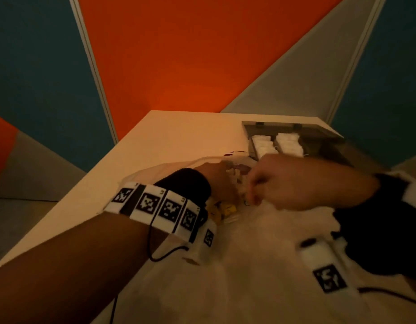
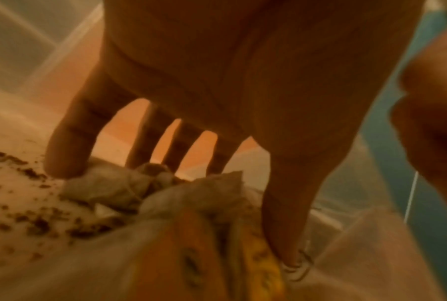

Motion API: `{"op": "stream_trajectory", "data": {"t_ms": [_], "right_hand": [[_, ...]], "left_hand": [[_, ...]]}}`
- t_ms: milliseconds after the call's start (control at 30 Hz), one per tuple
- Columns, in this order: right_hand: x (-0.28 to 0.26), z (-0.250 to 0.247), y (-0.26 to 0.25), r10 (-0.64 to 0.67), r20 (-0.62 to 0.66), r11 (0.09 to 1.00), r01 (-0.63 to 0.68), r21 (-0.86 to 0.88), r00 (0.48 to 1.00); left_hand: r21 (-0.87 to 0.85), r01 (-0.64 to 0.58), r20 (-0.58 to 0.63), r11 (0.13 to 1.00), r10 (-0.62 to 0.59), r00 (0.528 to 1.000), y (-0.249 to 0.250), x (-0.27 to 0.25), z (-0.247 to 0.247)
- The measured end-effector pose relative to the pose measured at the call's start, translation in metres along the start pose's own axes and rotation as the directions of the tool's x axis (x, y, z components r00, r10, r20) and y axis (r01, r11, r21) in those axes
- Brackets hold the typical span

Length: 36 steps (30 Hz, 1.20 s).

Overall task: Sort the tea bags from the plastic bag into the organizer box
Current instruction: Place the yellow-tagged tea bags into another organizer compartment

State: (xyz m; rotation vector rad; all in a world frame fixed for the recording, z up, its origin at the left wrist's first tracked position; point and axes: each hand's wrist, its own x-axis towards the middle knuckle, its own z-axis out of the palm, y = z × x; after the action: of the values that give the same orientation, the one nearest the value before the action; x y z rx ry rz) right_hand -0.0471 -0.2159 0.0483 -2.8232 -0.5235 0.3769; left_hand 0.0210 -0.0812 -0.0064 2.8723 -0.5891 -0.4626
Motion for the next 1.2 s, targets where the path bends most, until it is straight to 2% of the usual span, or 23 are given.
{"op": "stream_trajectory", "data": {"t_ms": [100, 200, 300, 400, 467, 533, 600, 733, 1000, 1067, 1200], "right_hand": [[0.009, 0.023, 0.002, -0.047, 0.048, 0.995, 0.051, -0.083, 0.998], [0.022, 0.033, 0.015, 0.033, 0.104, 0.995, -0.023, -0.099, 0.994], [0.031, 0.038, 0.029, 0.099, 0.077, 0.98, -0.084, -0.179, 0.992], [0.037, 0.04, 0.029, 0.109, 0.037, 0.98, -0.101, -0.17, 0.993], [0.04, 0.042, 0.02, 0.08, -0.002, 0.99, -0.079, -0.115, 0.997], [0.045, 0.044, 0.01, 0.03, -0.07, 0.998, -0.034, -0.056, 0.997], [0.051, 0.047, 0.0, 0.005, -0.127, 0.999, -0.01, -0.035, 0.992], [0.072, 0.051, -0.013, 0.001, -0.194, 0.999, -0.009, -0.041, 0.981], [0.094, 0.042, -0.016, -0.024, -0.171, 0.999, 0.017, -0.039, 0.985], [0.096, 0.044, -0.014, -0.003, -0.2, 1.0, 0.006, 0.011, 0.98], [0.096, 0.039, -0.009, 0.014, -0.254, 0.979, 0.039, 0.202, 0.967]], "left_hand": [[0.106, 0.06, 0.049, 0.992, -0.066, 0.997, -0.007, 0.005, 0.002], [0.082, 0.098, -0.017, 0.992, -0.097, 0.995, -0.021, -0.001, -0.003], [0.034, 0.082, -0.102, 0.996, -0.078, 0.992, -0.035, -0.017, -0.006], [-0.142, 0.032, -0.216, 0.989, -0.062, 0.974, -0.045, -0.032, -0.005], [-0.296, 0.027, -0.256, 0.955, -0.106, 0.961, -0.046, -0.043, -0.006], [-0.44, 0.018, -0.261, 0.898, -0.147, 0.954, -0.048, -0.052, -0.007], [-0.492, 0.018, -0.265, 0.87, -0.169, 0.949, -0.049, -0.059, -0.006], [-0.447, 0.014, -0.328, 0.894, -0.179, 0.928, -0.052, -0.062, -0.003], [-0.389, 0.02, -0.378, 0.921, -0.179, 0.908, -0.06, -0.072, 0.005], [-0.402, 0.039, -0.387, 0.915, -0.209, 0.898, -0.061, -0.074, 0.006], [-0.375, 0.158, -0.339, 0.913, -0.294, 0.894, -0.069, -0.074, 0.008]]}}
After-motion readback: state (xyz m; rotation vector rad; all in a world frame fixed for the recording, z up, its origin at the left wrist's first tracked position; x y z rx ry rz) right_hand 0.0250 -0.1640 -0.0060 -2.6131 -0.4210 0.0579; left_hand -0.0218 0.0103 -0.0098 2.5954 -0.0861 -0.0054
